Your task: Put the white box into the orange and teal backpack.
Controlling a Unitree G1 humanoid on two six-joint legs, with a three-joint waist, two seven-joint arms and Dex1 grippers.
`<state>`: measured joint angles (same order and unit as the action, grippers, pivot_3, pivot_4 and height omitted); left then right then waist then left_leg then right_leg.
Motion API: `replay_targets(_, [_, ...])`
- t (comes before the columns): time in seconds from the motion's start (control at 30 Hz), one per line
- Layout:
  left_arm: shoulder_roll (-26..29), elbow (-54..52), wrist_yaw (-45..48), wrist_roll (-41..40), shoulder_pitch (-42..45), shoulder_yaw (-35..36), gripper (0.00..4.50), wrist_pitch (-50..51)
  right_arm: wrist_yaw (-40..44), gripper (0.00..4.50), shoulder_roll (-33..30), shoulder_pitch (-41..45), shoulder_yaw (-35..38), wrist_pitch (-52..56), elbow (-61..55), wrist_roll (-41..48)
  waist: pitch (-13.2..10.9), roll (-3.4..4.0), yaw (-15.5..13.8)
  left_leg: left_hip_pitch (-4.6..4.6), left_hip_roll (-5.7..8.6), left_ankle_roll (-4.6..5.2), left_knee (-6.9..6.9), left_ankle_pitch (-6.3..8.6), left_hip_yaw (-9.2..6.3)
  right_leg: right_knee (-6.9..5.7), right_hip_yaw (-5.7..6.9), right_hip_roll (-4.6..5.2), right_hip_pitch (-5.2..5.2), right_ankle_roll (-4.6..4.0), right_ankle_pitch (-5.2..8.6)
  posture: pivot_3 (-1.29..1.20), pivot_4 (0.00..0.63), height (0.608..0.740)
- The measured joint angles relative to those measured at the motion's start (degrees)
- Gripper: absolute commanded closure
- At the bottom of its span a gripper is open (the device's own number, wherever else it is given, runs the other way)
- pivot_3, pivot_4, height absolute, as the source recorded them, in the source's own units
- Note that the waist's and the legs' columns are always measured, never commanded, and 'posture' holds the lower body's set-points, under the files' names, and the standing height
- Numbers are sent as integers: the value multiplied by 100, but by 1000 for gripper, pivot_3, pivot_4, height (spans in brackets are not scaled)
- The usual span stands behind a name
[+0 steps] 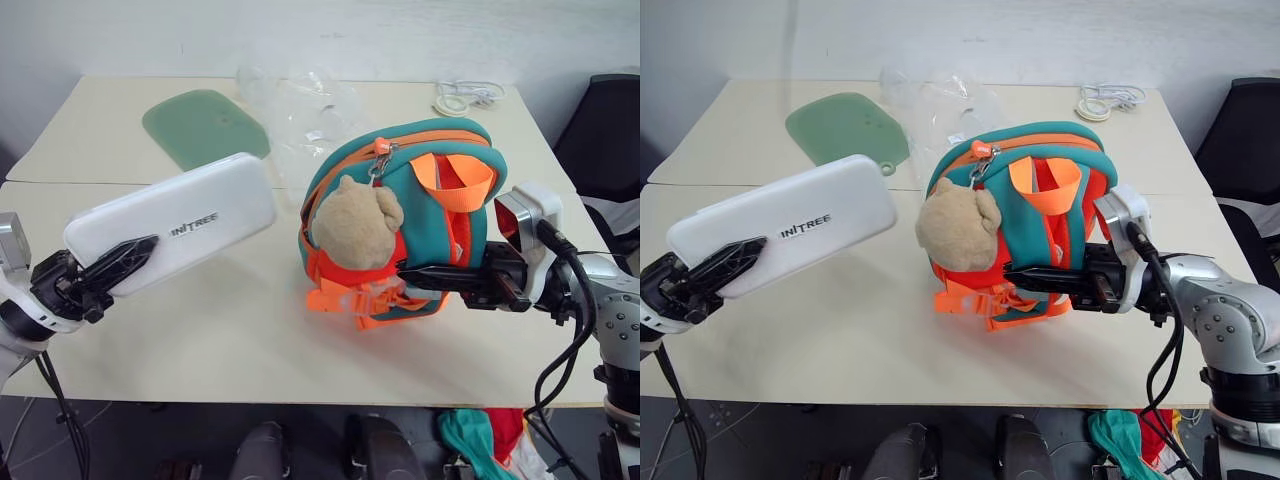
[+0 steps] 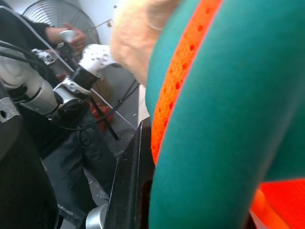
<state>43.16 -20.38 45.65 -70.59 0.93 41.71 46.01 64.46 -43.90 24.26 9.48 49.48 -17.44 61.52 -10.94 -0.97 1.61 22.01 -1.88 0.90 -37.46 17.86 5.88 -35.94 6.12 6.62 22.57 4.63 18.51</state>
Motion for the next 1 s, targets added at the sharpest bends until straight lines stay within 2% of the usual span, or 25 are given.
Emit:
replay_targets(0.13, [-4, -509, -365, -495, 114, -9, 3290, 20, 52, 4441, 155, 12, -169, -96, 2, -149, 0, 0, -14, -2, 0, -9, -3, -14, -5, -7, 3, -3, 1, 0, 0, 0, 150, 740])
replay_targets(0.23, [-54, -637, -603, -564, 258, -199, 3290, -51, 109, 4441, 170, -1, -236, -130, 1, -241, 0, 0, -21, -3, 3, -6, -19, -17, -6, -18, 2, -3, -1, 0, 0, 0, 150, 740])
replay_targets(0.33, [-199, -602, -727, -195, 685, -690, 3290, -333, 178, 4441, 173, -28, -286, -188, -7, -309, 0, 0, -78, -1, 7, -4, -33, -18, -12, -24, 3, -5, -5, 5, -7, 0, 150, 740])
replay_targets(0.47, [-168, -345, -440, 403, 1024, -1166, 3290, -664, 254, 4441, 171, -101, -292, -206, -6, -386, 0, 0, -152, 4, 8, -2, -35, -16, -9, -20, 4, -7, -1, 6, -7, 0, 150, 740])
replay_targets(0.7, [254, -11, 483, 1235, 990, -1712, 3290, -1007, 259, 4441, 223, -102, -298, -303, 20, -576, 0, 0, -154, 12, 7, 0, -36, -15, -6, -8, 5, -9, 1, 6, -7, 0, 150, 740])
replay_targets(0.8, [256, 145, 669, 1599, 1111, -2029, 3290, -1224, 245, 4441, 299, -115, -308, -335, 40, -633, 0, 0, -173, 13, 7, 1, -43, -15, -11, -10, 10, -9, -1, 7, -7, 0, 150, 740])
replay_targets(0.9, [185, 346, 715, 1932, 1563, -2430, 3290, -1332, 229, 4441, 363, -125, -355, -346, 46, -659, 0, 0, -210, 17, 8, 4, -53, -15, -18, -14, 14, -7, -5, 12, -10, 0, 150, 740])
replay_targets(1.0, [-6, 790, 586, 2376, 2548, -3086, 3290, -1263, 261, 4441, 360, -160, -368, -355, 60, -697, 0, 0, -290, 19, 11, 9, -61, -18, -18, -17, 14, -8, -7, 18, -15, 0, 150, 740])
